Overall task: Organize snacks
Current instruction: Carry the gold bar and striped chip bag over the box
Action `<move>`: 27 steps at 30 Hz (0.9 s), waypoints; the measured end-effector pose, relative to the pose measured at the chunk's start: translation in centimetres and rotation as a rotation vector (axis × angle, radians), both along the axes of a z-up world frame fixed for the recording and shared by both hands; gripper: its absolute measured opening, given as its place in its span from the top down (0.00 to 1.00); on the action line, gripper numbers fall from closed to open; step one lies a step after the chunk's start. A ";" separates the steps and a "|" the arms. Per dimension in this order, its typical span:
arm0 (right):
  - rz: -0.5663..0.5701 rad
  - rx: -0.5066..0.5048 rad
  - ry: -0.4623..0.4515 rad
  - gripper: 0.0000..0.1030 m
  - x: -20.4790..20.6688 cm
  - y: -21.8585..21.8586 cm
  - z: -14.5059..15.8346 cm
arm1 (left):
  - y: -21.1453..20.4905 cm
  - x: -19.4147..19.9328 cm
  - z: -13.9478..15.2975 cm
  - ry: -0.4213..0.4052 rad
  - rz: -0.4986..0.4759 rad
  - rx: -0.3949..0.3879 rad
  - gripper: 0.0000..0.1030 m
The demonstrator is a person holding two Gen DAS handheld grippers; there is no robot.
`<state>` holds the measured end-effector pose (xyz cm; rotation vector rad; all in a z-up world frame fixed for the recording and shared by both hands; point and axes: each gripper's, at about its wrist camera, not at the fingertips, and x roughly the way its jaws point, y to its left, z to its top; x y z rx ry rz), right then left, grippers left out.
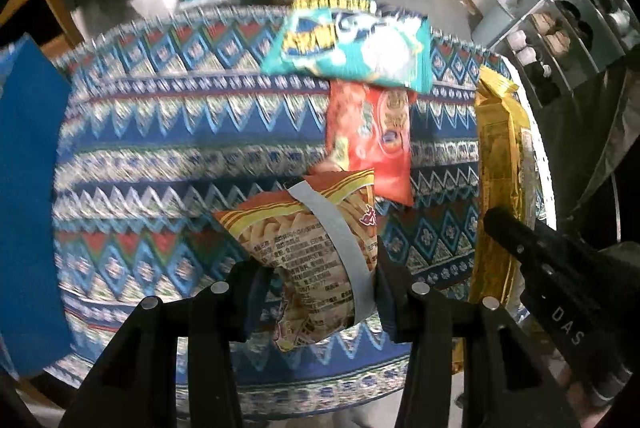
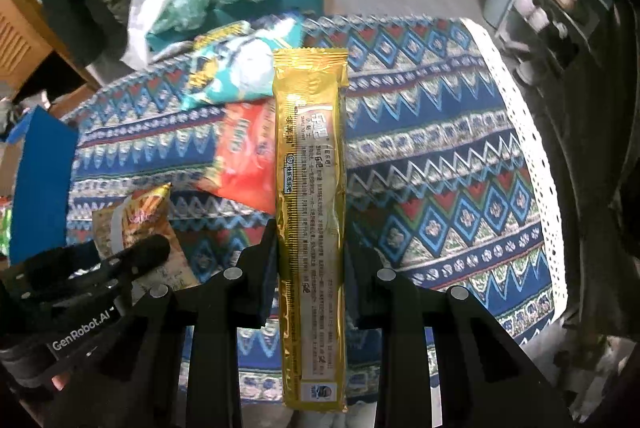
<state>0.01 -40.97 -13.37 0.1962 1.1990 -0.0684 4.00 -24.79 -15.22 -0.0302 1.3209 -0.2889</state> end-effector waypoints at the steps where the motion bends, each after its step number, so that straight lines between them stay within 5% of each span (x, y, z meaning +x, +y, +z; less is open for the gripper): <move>1: 0.005 0.001 -0.005 0.74 0.2 0.2 0.2 | 0.3 0.0 0.4 -0.014 -0.003 0.007 0.54; 12: 0.101 0.016 -0.083 0.74 1.0 5.0 3.2 | 4.3 -0.2 4.8 -0.159 -0.008 0.059 0.54; 27: 0.248 0.026 -0.127 0.74 2.0 12.9 5.8 | 13.1 -0.6 9.0 -0.249 0.076 0.083 0.55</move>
